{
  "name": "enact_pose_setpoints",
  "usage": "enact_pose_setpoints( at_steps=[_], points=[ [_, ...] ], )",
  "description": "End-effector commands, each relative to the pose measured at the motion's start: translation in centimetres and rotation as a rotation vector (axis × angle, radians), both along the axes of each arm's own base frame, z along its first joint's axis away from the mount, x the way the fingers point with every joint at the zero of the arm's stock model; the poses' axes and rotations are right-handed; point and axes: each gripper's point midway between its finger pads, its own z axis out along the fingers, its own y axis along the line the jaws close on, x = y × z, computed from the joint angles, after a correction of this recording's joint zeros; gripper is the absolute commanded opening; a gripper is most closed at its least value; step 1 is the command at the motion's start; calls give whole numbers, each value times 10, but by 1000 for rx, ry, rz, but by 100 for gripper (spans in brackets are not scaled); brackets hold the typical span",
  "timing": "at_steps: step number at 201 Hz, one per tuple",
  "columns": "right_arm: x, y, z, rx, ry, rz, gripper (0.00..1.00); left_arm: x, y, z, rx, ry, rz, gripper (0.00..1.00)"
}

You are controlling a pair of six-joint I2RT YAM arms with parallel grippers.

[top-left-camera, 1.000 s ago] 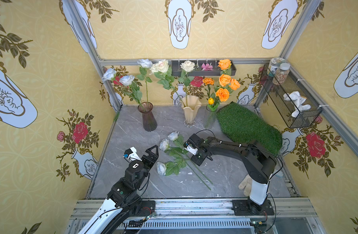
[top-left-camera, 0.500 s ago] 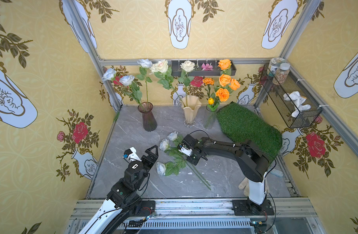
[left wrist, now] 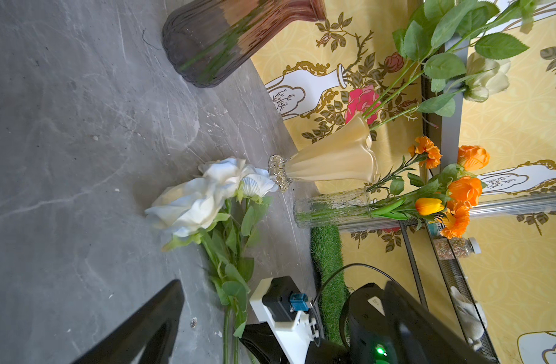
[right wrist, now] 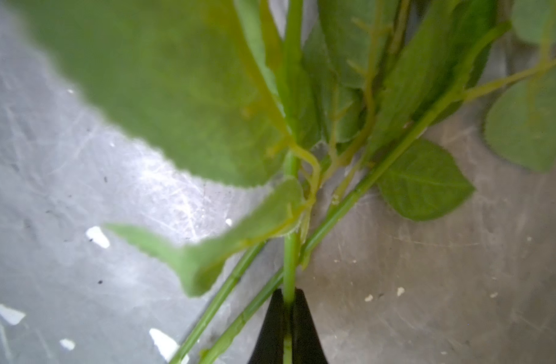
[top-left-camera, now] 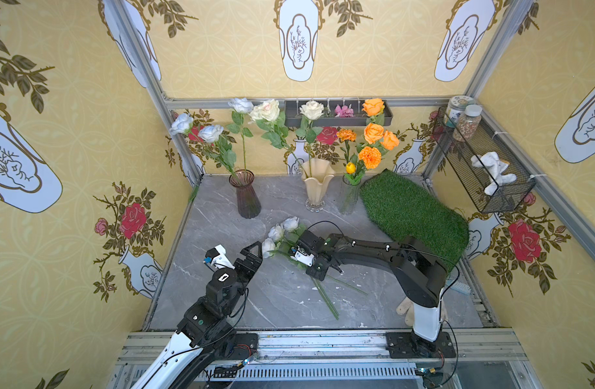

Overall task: Arrange the flowers in different vases according to their colors
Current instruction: Pick up the flower at the center of the board.

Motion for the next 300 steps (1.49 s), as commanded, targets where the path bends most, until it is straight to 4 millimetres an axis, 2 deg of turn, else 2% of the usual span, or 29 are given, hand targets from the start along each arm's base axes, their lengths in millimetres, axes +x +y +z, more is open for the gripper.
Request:
enact_pose_setpoints(
  at_steps=[1, 56, 93, 135, 157, 167, 177, 186, 193, 230, 259, 300],
  points=[
    [6, -3, 20, -19, -54, 11, 0, 1, 1, 2, -8, -17, 8, 100],
    [3, 8, 69, 88, -49, -9, 0, 1, -9, 6, 2, -20, -45, 100],
    [-6, 22, 106, 208, 75, -83, 0, 0, -39, 23, 0, -43, -195, 100],
    [-15, 27, 154, 484, 427, -271, 0, -16, -83, 43, -29, -127, -337, 88],
    [-21, 25, 173, 578, 507, -287, 0, -23, -111, 50, 28, -153, -398, 84],
    [-25, 25, 183, 619, 528, -281, 0, -22, -123, 52, 57, -149, -415, 80],
    [-30, 23, 190, 652, 546, -271, 0, -19, -132, 56, 72, -150, -426, 69],
    [-33, 22, 195, 670, 552, -269, 0, -17, -138, 60, 74, -150, -430, 59],
    [-36, 20, 198, 682, 557, -268, 0, -14, -141, 63, 78, -151, -427, 56],
    [-47, 15, 215, 745, 568, -250, 0, -8, -148, 78, 77, -188, -420, 52],
    [-47, 14, 220, 770, 551, -247, 0, -7, -160, 81, 72, -179, -451, 49],
    [-45, 12, 224, 791, 504, -241, 0, -6, -161, 80, 54, -172, -450, 44]
  ],
)
